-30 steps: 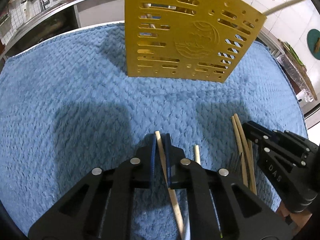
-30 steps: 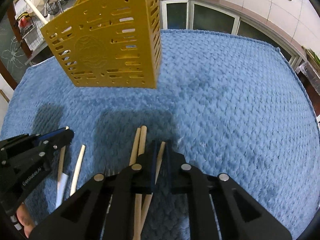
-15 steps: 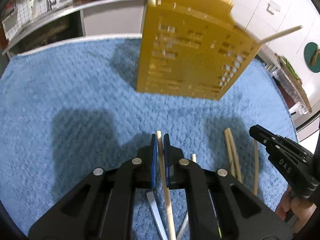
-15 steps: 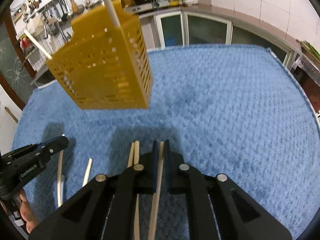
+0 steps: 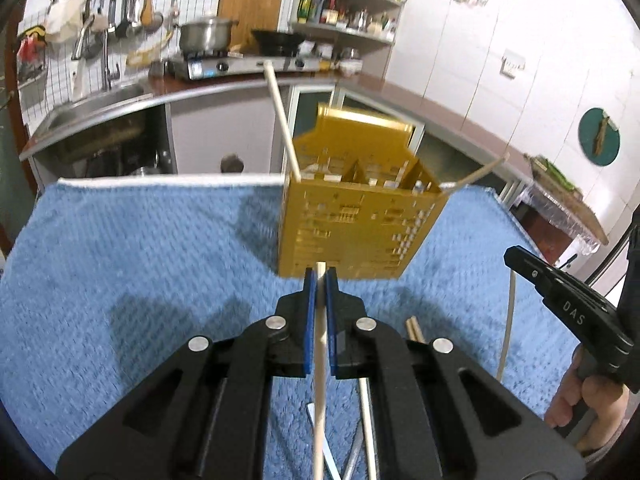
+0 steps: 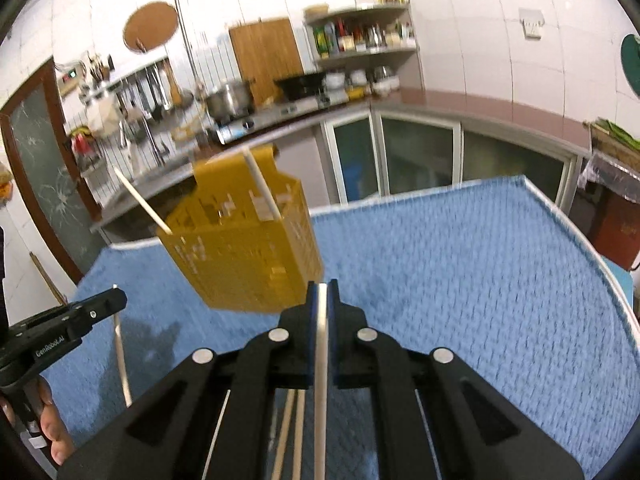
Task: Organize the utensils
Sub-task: 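Carry the held chopsticks with both tools and lower them into the caddy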
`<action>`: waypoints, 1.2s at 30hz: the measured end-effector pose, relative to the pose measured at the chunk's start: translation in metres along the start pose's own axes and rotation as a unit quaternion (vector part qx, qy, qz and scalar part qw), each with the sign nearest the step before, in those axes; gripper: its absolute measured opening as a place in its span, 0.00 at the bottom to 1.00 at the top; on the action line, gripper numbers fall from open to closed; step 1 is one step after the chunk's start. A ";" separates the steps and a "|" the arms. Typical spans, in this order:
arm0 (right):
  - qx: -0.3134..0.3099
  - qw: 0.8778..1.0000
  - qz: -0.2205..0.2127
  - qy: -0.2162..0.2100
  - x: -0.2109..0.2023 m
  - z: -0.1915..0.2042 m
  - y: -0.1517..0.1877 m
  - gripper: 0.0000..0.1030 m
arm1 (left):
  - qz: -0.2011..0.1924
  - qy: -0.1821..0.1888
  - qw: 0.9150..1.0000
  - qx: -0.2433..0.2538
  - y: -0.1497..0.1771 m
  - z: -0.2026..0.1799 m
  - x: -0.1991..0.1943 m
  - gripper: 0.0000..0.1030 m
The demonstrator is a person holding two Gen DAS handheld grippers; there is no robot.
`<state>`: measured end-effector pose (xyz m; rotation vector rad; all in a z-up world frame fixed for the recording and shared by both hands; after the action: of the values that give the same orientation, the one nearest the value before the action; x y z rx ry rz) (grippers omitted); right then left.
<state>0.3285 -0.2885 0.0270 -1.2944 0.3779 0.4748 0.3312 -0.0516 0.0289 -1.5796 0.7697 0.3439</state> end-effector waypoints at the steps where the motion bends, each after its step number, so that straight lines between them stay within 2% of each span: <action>1: 0.000 1.000 -0.009 -0.002 -0.003 0.001 -0.003 0.05 | -0.009 0.001 1.000 0.001 -0.002 0.000 -0.005 0.03; 9: 0.000 0.997 -0.069 -0.017 -0.030 0.008 -0.029 0.05 | -0.055 0.017 0.998 -0.001 -0.023 0.000 -0.030 0.03; 19: -0.015 0.992 -0.120 -0.037 -0.053 0.031 -0.081 0.05 | -0.117 0.030 0.993 0.011 -0.072 -0.007 -0.071 0.03; 27: -0.032 0.985 -0.158 -0.057 -0.072 0.065 -0.131 0.05 | -0.155 0.019 0.988 0.023 -0.123 -0.016 -0.101 0.03; 36: -0.040 0.978 -0.203 -0.036 -0.072 0.083 -0.193 0.05 | -0.198 0.001 0.980 0.035 -0.177 -0.032 -0.112 0.03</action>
<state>0.3711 -0.2560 0.2428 -1.3862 0.0275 0.1902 0.3574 -0.0533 0.2388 -1.6224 0.4480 0.0241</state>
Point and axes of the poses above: each gripper's, at about its wrist camera, not at the fingertips, and x roughly the way its jaws point, z to its left, y to its underside, the point moved 5 cm from there along x, roughly the way its jaws point
